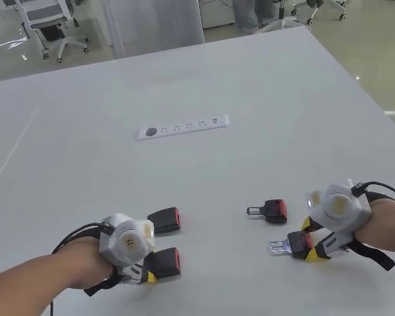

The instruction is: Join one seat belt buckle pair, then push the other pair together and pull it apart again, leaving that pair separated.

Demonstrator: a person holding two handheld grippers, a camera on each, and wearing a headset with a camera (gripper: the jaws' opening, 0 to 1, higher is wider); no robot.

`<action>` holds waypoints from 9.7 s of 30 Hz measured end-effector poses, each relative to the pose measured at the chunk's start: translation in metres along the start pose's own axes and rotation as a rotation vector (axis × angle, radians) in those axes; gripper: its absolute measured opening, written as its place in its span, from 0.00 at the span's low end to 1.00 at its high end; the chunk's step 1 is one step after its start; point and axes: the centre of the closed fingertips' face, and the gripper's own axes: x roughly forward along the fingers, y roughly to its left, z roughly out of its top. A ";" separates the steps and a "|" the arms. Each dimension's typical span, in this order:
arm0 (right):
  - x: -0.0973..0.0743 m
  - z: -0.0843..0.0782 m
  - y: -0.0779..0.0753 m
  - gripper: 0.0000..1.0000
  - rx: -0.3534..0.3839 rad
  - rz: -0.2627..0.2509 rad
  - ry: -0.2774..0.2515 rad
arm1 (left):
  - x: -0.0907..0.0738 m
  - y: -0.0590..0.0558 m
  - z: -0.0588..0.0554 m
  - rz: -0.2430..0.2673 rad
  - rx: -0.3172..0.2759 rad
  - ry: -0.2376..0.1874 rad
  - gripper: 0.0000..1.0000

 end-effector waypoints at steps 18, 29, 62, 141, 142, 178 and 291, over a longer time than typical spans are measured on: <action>0.001 0.000 0.001 0.33 -0.029 0.016 0.032 | 0.002 0.001 0.001 -0.028 0.026 0.003 0.32; 0.001 0.001 0.000 0.33 0.011 0.001 0.022 | 0.001 0.000 0.000 -0.024 0.016 0.004 0.32; 0.031 0.066 0.017 0.33 0.004 -0.040 -0.080 | 0.000 -0.001 0.001 -0.016 0.016 0.009 0.32; 0.088 0.186 0.033 0.32 -0.073 -0.026 -0.220 | 0.000 -0.001 0.000 -0.038 0.073 0.024 0.31; 0.088 0.186 0.033 0.31 -0.071 -0.026 -0.220 | 0.000 -0.001 0.001 -0.041 0.078 0.024 0.31; 0.096 0.201 0.032 0.30 -0.051 0.002 -0.217 | 0.002 -0.001 0.000 -0.046 0.069 0.024 0.30; -0.006 0.055 -0.074 0.38 0.082 -0.194 -0.136 | -0.016 0.098 0.021 0.083 0.019 -0.044 0.39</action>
